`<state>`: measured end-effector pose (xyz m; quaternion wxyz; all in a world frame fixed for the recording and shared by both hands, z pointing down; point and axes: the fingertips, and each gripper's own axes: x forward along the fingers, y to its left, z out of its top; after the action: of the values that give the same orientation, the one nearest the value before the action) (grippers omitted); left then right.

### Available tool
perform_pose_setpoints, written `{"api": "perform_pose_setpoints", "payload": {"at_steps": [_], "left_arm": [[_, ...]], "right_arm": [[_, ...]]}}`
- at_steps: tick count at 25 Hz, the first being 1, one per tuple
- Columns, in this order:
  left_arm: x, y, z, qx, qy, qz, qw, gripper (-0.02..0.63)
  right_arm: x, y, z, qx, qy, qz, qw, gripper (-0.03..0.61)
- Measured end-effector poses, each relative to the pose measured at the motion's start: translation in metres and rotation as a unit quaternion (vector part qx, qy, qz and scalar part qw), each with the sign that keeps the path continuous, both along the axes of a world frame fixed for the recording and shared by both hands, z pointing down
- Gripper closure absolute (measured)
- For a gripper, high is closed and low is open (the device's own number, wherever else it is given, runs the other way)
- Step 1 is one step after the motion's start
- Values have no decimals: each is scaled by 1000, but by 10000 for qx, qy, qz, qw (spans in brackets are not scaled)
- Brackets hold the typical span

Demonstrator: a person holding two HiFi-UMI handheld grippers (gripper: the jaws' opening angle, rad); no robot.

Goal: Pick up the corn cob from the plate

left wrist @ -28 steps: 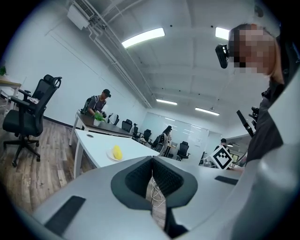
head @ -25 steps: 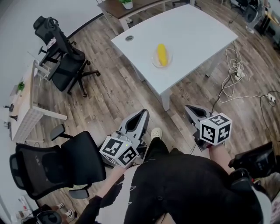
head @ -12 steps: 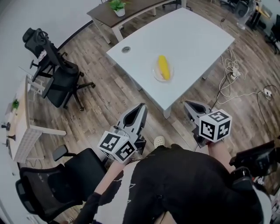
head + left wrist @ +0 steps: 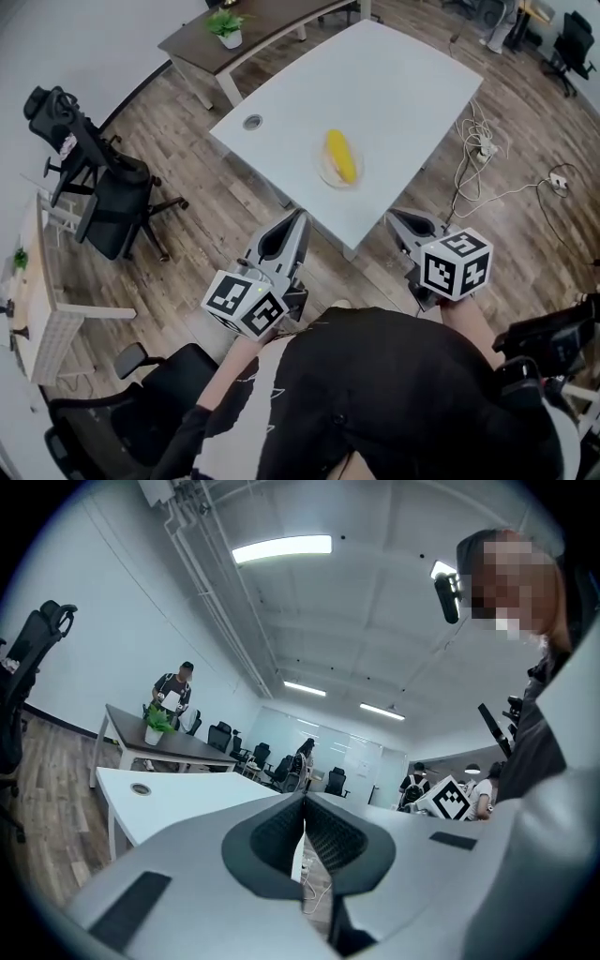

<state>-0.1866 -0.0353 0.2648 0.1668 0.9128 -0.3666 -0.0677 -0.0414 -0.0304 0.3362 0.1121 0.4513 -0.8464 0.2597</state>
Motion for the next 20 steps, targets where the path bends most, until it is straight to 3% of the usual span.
{"api": "perform_pose_setpoints", "payload": {"at_steps": [14, 20], "left_arm": [[23, -39, 15, -81, -101, 446, 9989, 598], [42, -39, 24, -176, -173, 632, 9977, 598]], "right_arm": [[26, -10, -2, 37, -75, 628, 9980, 563], [34, -15, 4, -49, -113, 629, 9979, 563]]}}
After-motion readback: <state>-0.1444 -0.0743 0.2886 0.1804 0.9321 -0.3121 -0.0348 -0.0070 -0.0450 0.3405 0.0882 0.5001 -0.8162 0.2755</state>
